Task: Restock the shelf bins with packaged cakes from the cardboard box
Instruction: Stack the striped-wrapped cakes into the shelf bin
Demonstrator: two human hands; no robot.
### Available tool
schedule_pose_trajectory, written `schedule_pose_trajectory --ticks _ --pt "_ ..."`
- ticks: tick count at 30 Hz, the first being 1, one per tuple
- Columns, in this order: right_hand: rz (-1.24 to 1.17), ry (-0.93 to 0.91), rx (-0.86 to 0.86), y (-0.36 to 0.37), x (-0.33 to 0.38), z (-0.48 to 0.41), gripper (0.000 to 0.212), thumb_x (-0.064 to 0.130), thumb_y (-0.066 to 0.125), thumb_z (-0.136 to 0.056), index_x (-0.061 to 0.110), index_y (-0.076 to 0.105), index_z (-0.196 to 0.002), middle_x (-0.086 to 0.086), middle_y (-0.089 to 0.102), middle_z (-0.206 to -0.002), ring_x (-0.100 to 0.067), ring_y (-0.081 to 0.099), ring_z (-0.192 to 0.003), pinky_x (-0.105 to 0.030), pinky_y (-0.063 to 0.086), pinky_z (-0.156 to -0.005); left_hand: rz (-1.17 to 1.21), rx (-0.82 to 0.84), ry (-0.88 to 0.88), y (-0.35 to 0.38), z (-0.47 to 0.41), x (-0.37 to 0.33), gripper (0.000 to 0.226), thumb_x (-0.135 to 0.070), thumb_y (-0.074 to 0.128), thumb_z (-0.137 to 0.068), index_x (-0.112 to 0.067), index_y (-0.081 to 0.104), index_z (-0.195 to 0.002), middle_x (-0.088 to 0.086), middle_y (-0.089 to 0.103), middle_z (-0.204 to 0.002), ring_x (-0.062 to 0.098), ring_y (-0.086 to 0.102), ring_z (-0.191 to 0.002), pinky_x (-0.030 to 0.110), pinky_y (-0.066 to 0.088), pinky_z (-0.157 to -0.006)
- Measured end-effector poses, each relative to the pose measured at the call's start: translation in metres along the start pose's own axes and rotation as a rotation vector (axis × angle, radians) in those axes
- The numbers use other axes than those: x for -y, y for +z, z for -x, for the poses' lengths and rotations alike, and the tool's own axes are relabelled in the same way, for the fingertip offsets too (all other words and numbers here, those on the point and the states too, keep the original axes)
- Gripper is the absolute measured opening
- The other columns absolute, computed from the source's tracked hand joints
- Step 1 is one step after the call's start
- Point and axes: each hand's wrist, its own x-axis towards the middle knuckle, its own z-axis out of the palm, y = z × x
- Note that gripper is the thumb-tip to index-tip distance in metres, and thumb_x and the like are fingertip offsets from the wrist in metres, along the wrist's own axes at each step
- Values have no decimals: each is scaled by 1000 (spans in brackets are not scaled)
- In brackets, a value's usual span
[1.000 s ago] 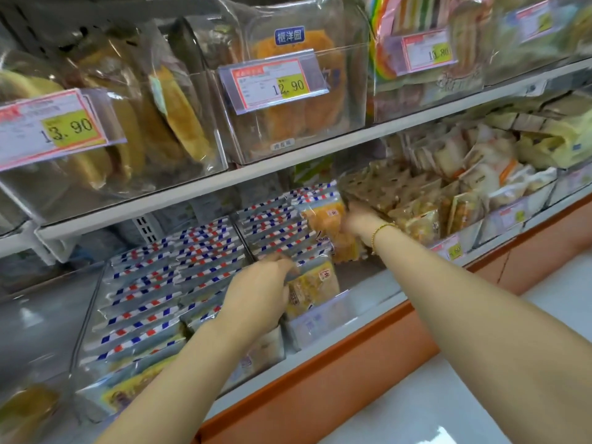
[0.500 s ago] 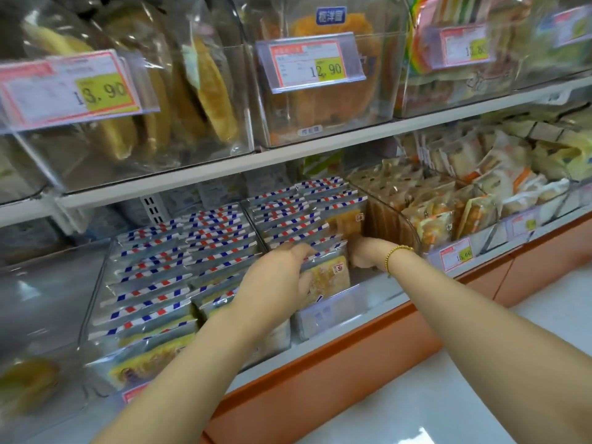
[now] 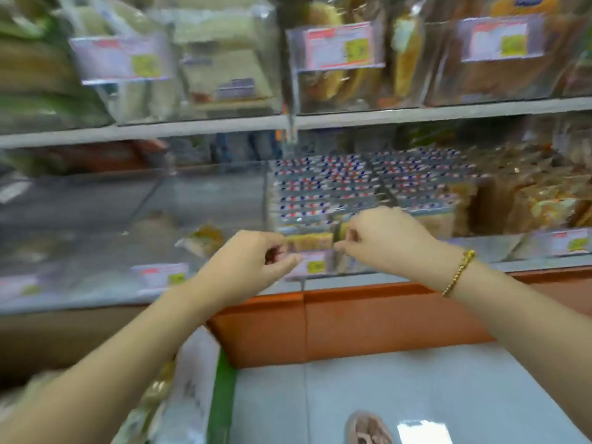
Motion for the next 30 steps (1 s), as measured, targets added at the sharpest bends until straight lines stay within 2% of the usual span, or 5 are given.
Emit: schedule_pose_trajectory --ticks 3,7,20,25,30 --pt "-45 -200 76 22 64 -8 27 44 54 -92 20 62 -83 -2 59 -82 -25 61 -92 -29 36 -63 -60 81 -105 -21 54 43 42 -59 50 -79 -24 40 -59 -5 44 -51 4 46 -52 18 32 -52" --pt "-153 -390 170 64 146 -27 25 40 57 -91 17 66 -96 -9 68 -105 -27 60 -103 -30 42 -77 -33 152 -313 -36 125 103 28 -37 69 -84 -24 50 -69 -7 54 -61 1 51 -56 17 36 -52" --pt "-195 -509 537 220 363 -84 16 6 45 -87 6 53 -73 -8 54 -75 -25 53 -73 -28 38 -52 8 319 -938 -20 290 299 23 -30 72 -84 -12 60 -75 8 66 -77 21 59 -72 31 44 -62" --pt "-238 -464 647 260 416 -112 16 8 46 -90 3 57 -101 -12 61 -96 -24 54 -79 -30 40 -55 5 420 -1145 -29 331 376 25 -31 71 -85 -8 62 -88 8 65 -86 21 58 -81 30 42 -61" --pt "-155 -434 778 301 460 -126 37 18 46 -95 4 47 -129 -14 58 -122 -29 57 -108 -26 40 -72 -41 560 -1246 -39 376 445 21 -32 63 -88 -12 69 -89 7 66 -100 24 59 -95 32 47 -83"
